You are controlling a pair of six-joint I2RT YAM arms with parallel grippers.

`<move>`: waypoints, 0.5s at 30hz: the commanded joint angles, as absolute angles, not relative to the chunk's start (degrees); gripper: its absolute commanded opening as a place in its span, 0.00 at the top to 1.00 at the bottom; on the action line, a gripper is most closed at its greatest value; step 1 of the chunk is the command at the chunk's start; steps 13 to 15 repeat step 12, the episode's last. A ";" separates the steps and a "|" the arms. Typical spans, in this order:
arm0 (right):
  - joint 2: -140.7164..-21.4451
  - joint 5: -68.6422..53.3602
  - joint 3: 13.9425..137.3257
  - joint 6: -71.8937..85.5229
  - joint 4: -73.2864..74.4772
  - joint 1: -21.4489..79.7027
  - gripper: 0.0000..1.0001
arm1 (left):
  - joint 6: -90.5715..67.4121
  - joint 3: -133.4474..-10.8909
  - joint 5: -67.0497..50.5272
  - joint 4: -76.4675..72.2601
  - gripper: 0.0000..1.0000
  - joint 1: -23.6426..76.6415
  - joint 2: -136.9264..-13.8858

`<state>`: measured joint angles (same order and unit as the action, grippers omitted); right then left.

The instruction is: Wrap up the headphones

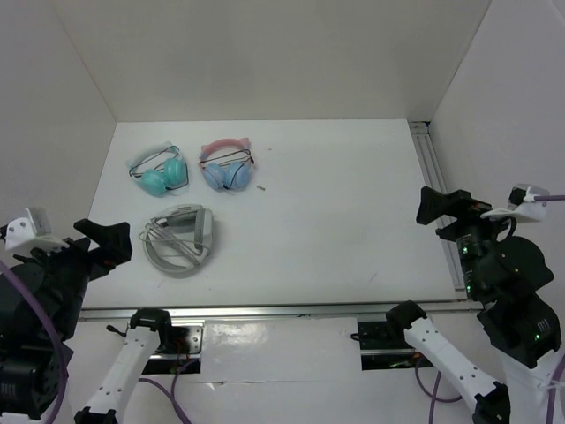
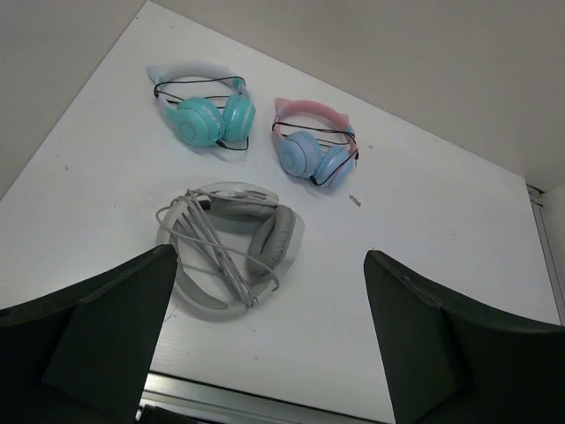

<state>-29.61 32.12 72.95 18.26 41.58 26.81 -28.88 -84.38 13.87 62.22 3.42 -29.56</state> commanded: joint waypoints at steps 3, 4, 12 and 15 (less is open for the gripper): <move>-30.85 25.77 73.03 17.31 55.19 21.98 0.00 | -29.79 -85.96 14.59 65.74 0.00 4.39 -29.09; -30.85 24.97 73.04 16.62 55.20 21.97 0.00 | -29.79 -85.96 14.59 66.35 0.00 4.39 -29.09; -30.32 22.33 74.79 16.61 55.90 20.92 0.00 | -28.04 -81.57 15.73 66.36 0.00 4.39 -26.64; -30.32 22.33 74.79 16.61 55.90 20.92 0.00 | -28.04 -81.57 15.73 66.36 0.00 4.39 -26.64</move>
